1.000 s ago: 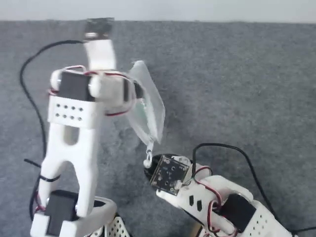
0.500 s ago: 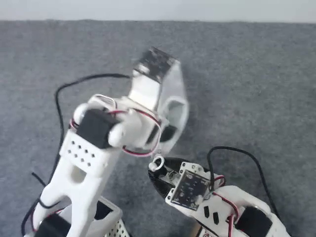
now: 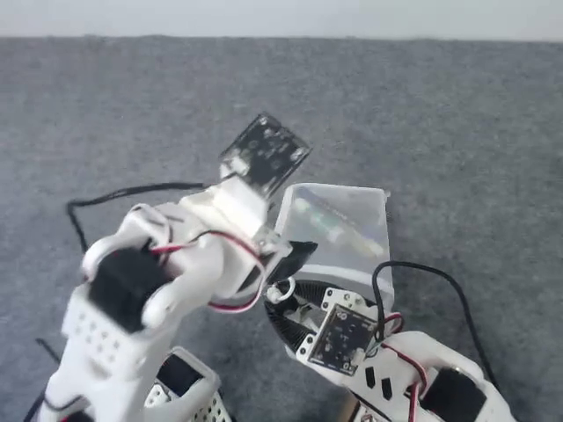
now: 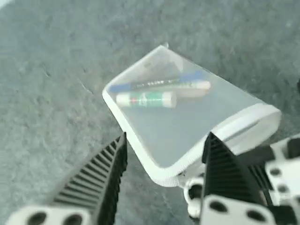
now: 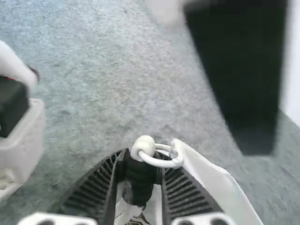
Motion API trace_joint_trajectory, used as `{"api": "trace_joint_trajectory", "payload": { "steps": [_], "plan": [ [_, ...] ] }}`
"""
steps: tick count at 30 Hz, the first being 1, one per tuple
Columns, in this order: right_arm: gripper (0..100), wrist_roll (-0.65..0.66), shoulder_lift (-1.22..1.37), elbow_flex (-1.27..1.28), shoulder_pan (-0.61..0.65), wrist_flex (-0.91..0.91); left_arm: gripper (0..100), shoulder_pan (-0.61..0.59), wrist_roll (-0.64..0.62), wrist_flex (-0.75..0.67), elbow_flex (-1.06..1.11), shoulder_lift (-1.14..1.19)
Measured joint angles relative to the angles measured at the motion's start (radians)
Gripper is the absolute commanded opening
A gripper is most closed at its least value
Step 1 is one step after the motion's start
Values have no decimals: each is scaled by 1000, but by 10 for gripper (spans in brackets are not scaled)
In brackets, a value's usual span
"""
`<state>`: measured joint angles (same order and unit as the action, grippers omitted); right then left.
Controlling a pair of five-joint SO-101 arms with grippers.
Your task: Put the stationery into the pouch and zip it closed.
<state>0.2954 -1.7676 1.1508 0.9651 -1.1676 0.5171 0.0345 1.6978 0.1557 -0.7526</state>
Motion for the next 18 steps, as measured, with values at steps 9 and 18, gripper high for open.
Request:
{"api": "trace_joint_trajectory", "payload": {
  "steps": [9, 18],
  "plan": [
    [6, 0, -20, -193, -164, -199, 250, -132, 61, 14, 0, -41],
    [6, 107, -20, -315, -434, -244, 250, -117, 160, 23, 0, -41]
  ]
}}
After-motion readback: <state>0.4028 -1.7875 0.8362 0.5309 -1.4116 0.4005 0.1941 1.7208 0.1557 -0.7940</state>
